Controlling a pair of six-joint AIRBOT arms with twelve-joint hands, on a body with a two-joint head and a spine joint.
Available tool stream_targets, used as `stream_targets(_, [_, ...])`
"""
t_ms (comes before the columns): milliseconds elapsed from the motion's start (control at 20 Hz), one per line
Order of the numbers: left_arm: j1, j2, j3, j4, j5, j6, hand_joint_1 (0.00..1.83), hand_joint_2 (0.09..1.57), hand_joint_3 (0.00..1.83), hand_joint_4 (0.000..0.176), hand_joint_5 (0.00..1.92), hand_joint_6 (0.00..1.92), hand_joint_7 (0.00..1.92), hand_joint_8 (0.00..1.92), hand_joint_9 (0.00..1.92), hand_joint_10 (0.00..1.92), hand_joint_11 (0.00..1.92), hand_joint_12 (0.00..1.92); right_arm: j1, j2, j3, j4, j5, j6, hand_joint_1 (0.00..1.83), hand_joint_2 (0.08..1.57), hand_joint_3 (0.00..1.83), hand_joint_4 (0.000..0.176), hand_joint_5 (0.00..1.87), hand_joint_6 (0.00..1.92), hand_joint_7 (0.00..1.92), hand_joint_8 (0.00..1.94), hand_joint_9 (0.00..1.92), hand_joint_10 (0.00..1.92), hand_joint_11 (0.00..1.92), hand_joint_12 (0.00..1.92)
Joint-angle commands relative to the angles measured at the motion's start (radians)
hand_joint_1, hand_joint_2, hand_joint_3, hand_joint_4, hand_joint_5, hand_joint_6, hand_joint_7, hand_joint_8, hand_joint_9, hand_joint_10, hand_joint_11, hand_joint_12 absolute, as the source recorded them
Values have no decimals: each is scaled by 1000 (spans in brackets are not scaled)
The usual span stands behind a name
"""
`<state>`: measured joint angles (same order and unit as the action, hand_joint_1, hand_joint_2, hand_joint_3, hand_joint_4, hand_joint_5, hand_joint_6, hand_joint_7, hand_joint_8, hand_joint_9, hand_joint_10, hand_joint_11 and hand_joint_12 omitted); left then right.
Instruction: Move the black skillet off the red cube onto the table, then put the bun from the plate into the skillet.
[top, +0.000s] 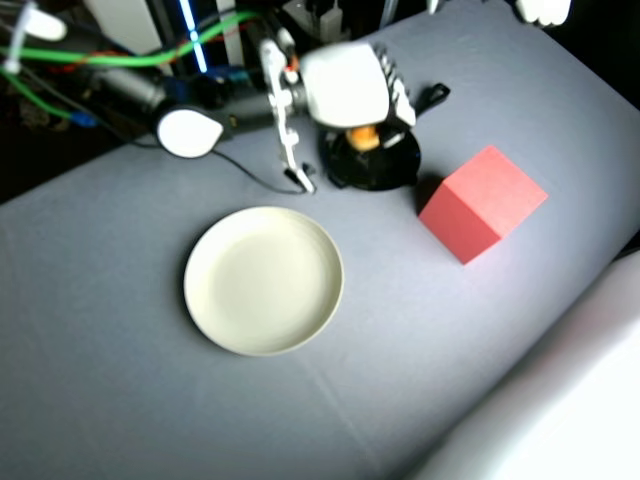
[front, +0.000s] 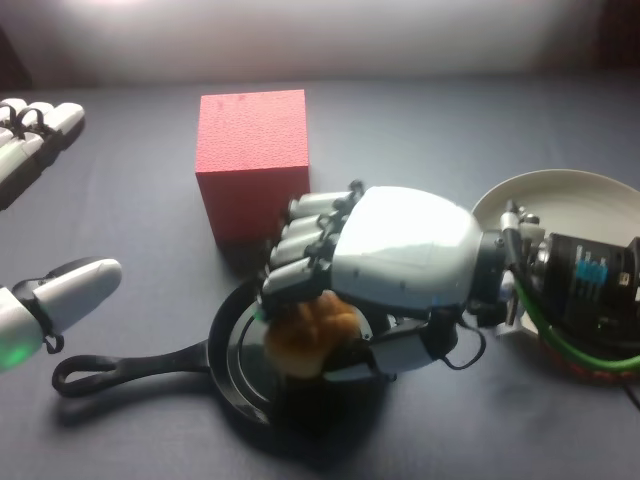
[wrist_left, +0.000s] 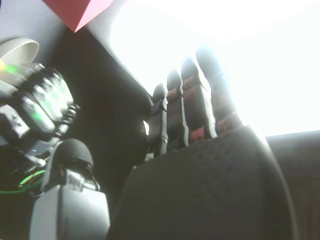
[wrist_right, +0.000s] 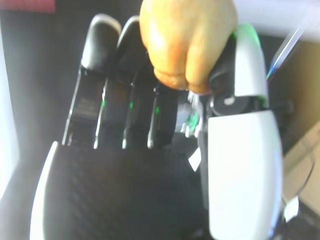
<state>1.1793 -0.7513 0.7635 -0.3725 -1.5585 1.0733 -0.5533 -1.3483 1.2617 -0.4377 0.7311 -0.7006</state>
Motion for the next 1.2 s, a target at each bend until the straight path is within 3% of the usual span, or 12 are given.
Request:
stream_targets(0, [0, 10, -1, 14, -130, -1, 83, 1196, 1, 32, 158, 0, 206, 1, 174, 3, 0, 720, 11, 2, -3, 21, 120, 1, 813, 994, 0, 87, 507, 26, 408, 62, 352, 171, 4, 1027])
stream_targets(250, [8, 8, -5, 1, -140, -1, 65, 1226, 5, 8, 172, 2, 229, 2, 212, 7, 0, 823, -2, 60, -48, 54, 191, 1, 625, 914, 0, 97, 167, 0, 134, 0, 101, 0, 0, 317])
stream_targets(400, [19, 8, -8, -9, -159, -1, 66, 1222, 2, 0, 168, 2, 249, 5, 239, 12, 0, 871, -85, 179, -86, 172, 351, 3, 815, 855, 0, 82, 121, 0, 79, 0, 79, 0, 0, 454])
stream_targets(500, [21, 9, -9, -11, -170, -4, 93, 1224, 1, 0, 164, 0, 244, 6, 240, 7, 0, 908, -169, 260, -107, 290, 500, 8, 809, 889, 8, 148, 13, 1, 5, 1, 3, 0, 0, 42])
stream_targets(550, [18, 9, -5, -9, -172, -10, 115, 1227, 1, 0, 159, 0, 248, 4, 246, 6, 0, 946, -242, 303, -123, 387, 637, 8, 778, 876, 0, 152, 2, 0, 0, 0, 0, 0, 0, 8])
stream_targets(650, [9, 7, 1, -2, -172, -13, 203, 1161, 0, 0, 149, 0, 270, 4, 286, 10, 0, 957, -304, 332, -138, 463, 758, 8, 734, 819, 0, 100, 112, 17, 62, 15, 37, 14, 32, 14])
stream_targets(750, [-9, 2, 10, 11, -172, -17, 287, 1114, 0, 0, 88, 3, 280, 4, 293, 8, 0, 922, -357, 353, -156, 513, 868, 6, 587, 992, 8, 68, 199, 7, 195, 8, 195, 15, 98, 32])
stream_targets(800, [-21, -1, 15, 23, -172, -22, 241, 1156, 0, 0, 34, 0, 278, 2, 337, 19, 0, 1035, -377, 361, -165, 527, 912, -1, 473, 1144, 15, 34, 260, 8, 322, 14, 324, 24, 203, 70])
stream_targets(900, [-45, -6, 23, 44, -172, -29, 75, 1288, 18, 0, 0, 0, 192, 3, 292, 2, 0, 734, -401, 376, -184, 535, 967, -27, 619, 1210, 2, 5, 401, 3, 531, 6, 553, 14, 450, 101])
stream_targets(1000, [-92, -4, 29, 82, -172, -26, 188, 1284, 0, 60, 239, 18, 256, 5, 276, 0, 0, 466, -427, 405, -217, 535, 1031, -63, 736, 1218, 0, 29, 246, 0, 485, 0, 526, 0, 469, 77])
stream_targets(1100, [-139, -1, 34, 119, -172, -11, 323, 1283, 0, 44, 341, 14, 161, 0, 176, 0, 0, 257, -432, 437, -251, 537, 1032, -87, 737, 1250, 5, 56, 309, 11, 246, 0, 268, 0, 138, 3])
stream_targets(1150, [-169, 1, 39, 136, -172, -6, 83, 1355, 27, 118, 305, 12, 115, 4, 100, 11, 0, 51, -428, 452, -267, 518, 1032, -123, 542, 1241, 3, 138, 154, 4, 48, 0, 53, 0, 27, 0])
